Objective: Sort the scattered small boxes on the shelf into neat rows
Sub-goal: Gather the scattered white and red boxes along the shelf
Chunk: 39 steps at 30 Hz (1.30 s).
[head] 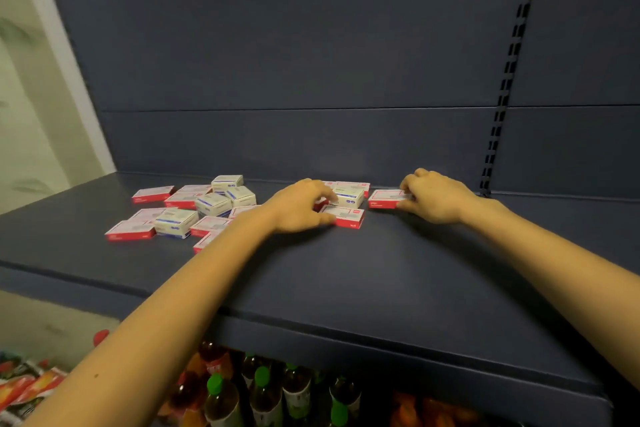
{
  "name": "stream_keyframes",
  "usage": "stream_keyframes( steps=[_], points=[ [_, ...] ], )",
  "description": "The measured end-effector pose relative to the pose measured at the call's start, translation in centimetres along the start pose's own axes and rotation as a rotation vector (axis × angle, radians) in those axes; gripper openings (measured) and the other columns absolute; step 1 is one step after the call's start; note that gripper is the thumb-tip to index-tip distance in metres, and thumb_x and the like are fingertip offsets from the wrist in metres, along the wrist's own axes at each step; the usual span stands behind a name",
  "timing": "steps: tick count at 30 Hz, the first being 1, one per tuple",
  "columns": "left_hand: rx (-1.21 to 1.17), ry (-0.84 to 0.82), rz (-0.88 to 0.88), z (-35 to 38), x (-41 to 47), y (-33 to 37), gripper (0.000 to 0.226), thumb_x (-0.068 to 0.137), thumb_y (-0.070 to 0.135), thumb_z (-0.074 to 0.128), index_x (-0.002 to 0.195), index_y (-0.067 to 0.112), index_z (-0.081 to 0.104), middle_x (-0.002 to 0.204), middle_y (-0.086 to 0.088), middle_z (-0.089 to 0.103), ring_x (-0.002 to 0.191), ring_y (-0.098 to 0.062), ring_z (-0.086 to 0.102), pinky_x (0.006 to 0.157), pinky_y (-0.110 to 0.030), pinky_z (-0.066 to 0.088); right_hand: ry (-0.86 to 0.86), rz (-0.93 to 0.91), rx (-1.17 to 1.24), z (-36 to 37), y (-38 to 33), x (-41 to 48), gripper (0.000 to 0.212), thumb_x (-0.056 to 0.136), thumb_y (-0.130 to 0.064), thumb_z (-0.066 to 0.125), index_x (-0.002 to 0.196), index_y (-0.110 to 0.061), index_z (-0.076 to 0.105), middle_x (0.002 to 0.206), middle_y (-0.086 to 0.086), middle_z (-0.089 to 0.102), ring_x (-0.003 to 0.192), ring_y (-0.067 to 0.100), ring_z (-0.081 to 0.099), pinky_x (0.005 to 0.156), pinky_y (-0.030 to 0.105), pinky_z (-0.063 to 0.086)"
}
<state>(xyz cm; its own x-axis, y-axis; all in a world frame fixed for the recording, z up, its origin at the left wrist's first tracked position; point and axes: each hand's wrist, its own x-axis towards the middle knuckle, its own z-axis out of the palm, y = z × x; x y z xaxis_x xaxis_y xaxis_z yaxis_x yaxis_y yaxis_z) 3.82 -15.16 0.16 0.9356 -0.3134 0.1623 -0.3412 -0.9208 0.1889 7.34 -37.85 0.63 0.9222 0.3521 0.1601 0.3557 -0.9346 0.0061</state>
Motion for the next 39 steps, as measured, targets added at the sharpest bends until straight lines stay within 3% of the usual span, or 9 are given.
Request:
stream_keyframes(
  steps=[7, 11, 18, 30, 39],
  points=[
    [-0.060, -0.146, 0.132, 0.2, 2.5, -1.6, 0.042, 0.081, 0.028, 0.068, 0.120, 0.016, 0.058, 0.123, -0.005, 0.058, 0.110, -0.021, 0.053, 0.098, -0.034, 0.042, 0.090, 0.116, 0.089, -0.5, 0.5, -3.0, 0.044, 0.091, -0.041, 0.050, 0.125, -0.013, 0.048, 0.127, 0.009, 0.047, 0.113, 0.026, 0.049, 0.091, 0.039, 0.044],
    [-0.106, -0.153, 0.169, 0.3, 3.3, -2.1, 0.041, 0.079, 0.024, 0.071, 0.116, 0.013, 0.057, 0.121, -0.007, 0.057, 0.106, -0.022, 0.054, 0.091, -0.028, 0.042, 0.122, 0.178, 0.113, -0.3, 0.4, -5.0, 0.046, 0.091, -0.041, 0.050, 0.127, -0.012, 0.046, 0.128, 0.008, 0.047, 0.113, 0.025, 0.049, 0.091, 0.037, 0.044],
    [-0.170, -0.112, 0.293, -1.1, 3.5, -0.3, 0.040, 0.078, 0.029, 0.071, 0.113, 0.015, 0.057, 0.118, -0.003, 0.056, 0.103, -0.020, 0.055, 0.092, -0.034, 0.047, 0.177, 0.274, 0.167, -0.8, 1.1, -8.8, 0.044, 0.090, -0.035, 0.054, 0.127, -0.013, 0.046, 0.128, 0.008, 0.047, 0.111, 0.022, 0.049, 0.093, 0.035, 0.045],
    [-0.320, 0.031, 0.521, -1.1, 4.5, 14.2, 0.036, 0.073, 0.030, 0.076, 0.104, 0.015, 0.065, 0.100, 0.001, 0.066, 0.088, -0.014, 0.060, 0.079, -0.023, 0.049, 0.270, 0.422, 0.147, -5.1, 7.6, -20.0, 0.041, 0.089, -0.036, 0.055, 0.124, -0.014, 0.049, 0.123, 0.007, 0.050, 0.107, 0.021, 0.052, 0.090, 0.030, 0.042],
    [-0.422, 0.021, 0.599, 0.4, 2.2, 28.4, 0.037, 0.071, 0.028, 0.078, 0.103, 0.013, 0.067, 0.097, -0.002, 0.070, 0.082, -0.013, 0.065, 0.074, -0.019, 0.051, 0.269, 0.491, 0.130, -8.1, 15.4, -31.6, 0.039, 0.089, -0.033, 0.056, 0.123, -0.014, 0.050, 0.121, 0.007, 0.050, 0.100, 0.016, 0.049, 0.086, 0.027, 0.041]
  ],
)
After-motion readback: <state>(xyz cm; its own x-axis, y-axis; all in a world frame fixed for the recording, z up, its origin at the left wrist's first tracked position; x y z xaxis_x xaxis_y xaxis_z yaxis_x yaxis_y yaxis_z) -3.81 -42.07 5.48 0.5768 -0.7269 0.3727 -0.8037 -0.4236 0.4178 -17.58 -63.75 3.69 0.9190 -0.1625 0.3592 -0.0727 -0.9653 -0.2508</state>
